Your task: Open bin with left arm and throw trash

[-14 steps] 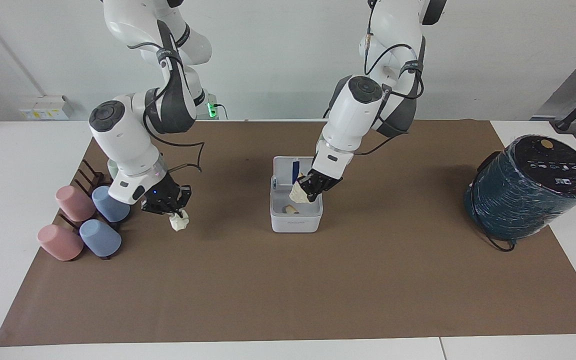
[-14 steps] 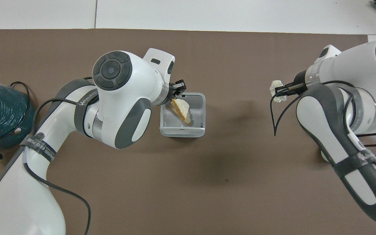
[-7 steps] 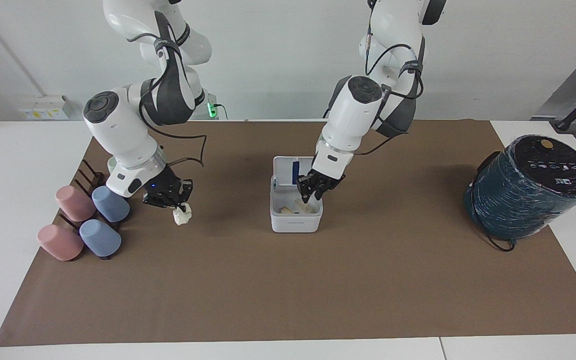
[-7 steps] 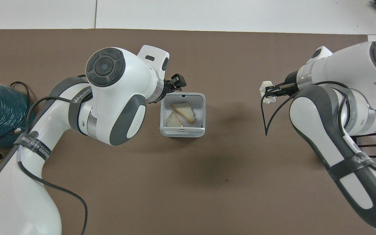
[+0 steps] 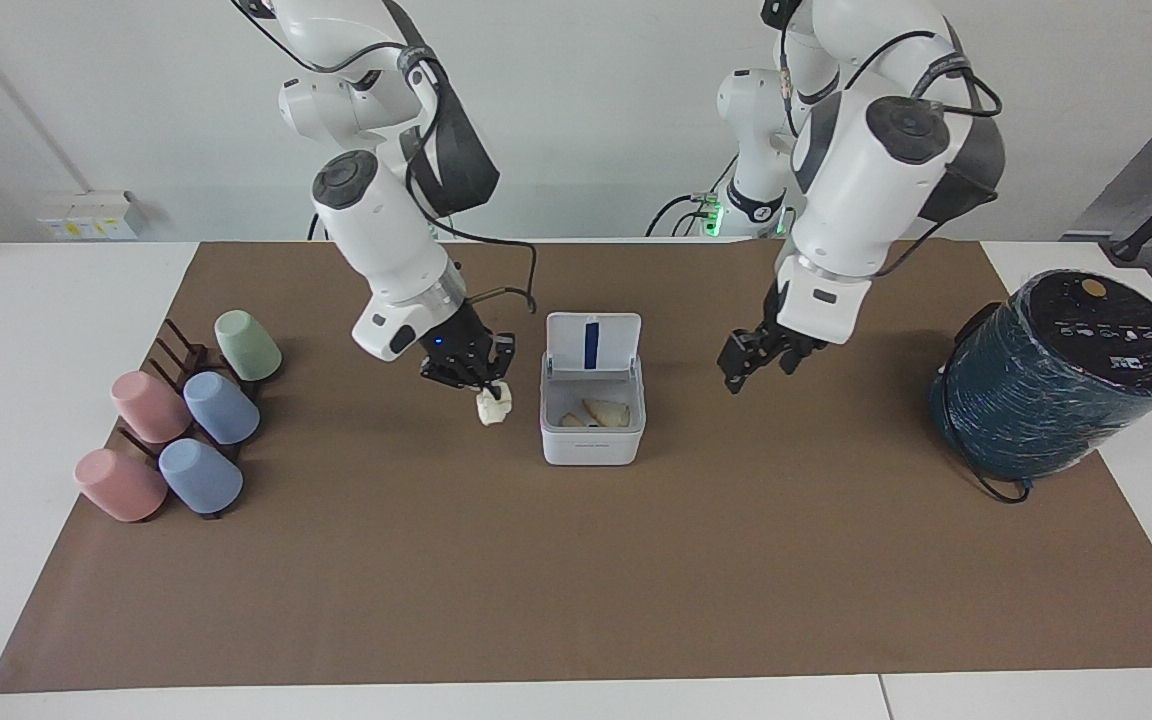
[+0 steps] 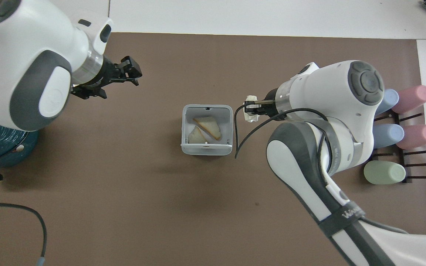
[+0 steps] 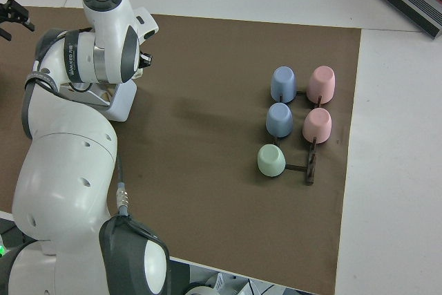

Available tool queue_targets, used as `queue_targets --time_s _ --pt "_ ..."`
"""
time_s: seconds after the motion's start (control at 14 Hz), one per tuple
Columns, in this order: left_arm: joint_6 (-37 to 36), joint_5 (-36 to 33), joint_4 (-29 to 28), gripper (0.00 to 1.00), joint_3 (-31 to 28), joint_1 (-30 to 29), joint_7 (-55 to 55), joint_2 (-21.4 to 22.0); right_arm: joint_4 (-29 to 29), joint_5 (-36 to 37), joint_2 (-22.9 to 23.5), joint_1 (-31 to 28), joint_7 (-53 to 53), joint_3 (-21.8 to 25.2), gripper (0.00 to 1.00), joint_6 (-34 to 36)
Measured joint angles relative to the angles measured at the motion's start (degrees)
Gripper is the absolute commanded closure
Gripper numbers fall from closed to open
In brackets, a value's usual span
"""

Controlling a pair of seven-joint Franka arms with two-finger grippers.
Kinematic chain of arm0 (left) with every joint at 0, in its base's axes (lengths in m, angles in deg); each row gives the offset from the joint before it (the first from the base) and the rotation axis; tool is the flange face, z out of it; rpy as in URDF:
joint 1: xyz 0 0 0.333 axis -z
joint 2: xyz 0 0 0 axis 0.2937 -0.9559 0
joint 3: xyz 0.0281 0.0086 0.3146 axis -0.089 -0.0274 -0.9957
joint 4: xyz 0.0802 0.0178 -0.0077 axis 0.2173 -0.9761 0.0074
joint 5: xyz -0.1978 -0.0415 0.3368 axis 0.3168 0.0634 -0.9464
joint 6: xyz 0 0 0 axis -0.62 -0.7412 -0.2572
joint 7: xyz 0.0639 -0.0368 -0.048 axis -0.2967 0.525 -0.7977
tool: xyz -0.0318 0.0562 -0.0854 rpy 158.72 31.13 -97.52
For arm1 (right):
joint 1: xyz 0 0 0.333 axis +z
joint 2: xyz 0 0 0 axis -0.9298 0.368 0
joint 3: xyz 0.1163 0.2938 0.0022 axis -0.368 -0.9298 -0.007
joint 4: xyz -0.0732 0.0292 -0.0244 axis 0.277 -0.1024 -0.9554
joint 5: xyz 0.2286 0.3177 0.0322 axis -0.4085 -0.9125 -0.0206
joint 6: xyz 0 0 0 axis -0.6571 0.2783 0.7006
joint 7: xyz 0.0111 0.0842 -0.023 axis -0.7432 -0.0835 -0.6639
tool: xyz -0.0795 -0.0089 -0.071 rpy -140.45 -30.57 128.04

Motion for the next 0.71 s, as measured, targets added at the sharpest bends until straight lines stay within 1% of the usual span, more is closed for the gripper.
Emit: queue_targets --time_s 0.21,0.36,0.43,0.5,0.57,0.64,0.71 --pt "-5.7 0.0 0.6 0.13 -0.2 -7.2 12.3 3.0 -0.1 -3.2 1.3 4.9 3.9 0.0 1.0 -4.3" --pt "-8.1 -1.0 0.6 0.13 -0.2 -9.9 17.3 5.1 -0.1 -3.3 2.4 6.8 5.3 -0.1 1.0 -6.0" --pt "-8.9 -2.5 0.6 0.13 -0.2 -10.4 19.3 5.9 -0.1 -3.3 2.8 7.3 5.5 -0.1 0.98 -6.3" --pt "-9.0 -3.7 0.6 0.12 -0.2 -10.4 20.9 6.4 -0.2 -3.3 3.2 7.7 5.5 -0.1 0.9 -6.3" --pt "-9.0 -4.1 0.6 0.12 0.1 -10.3 22.0 6.9 -0.3 -3.3 3.4 7.9 5.5 -0.1 0.77 -6.3" --pt "-9.0 -4.3 0.4 0.12 0.4 -10.3 22.9 7.4 -0.5 -3.3 3.6 8.1 5.5 -0.1 0.51 -6.3" --pt "-8.9 -4.4 -0.1 0.12 0.5 -10.3 23.4 7.9 -0.5 -3.3 3.7 8.2 5.5 -0.1 0.29 -6.3"
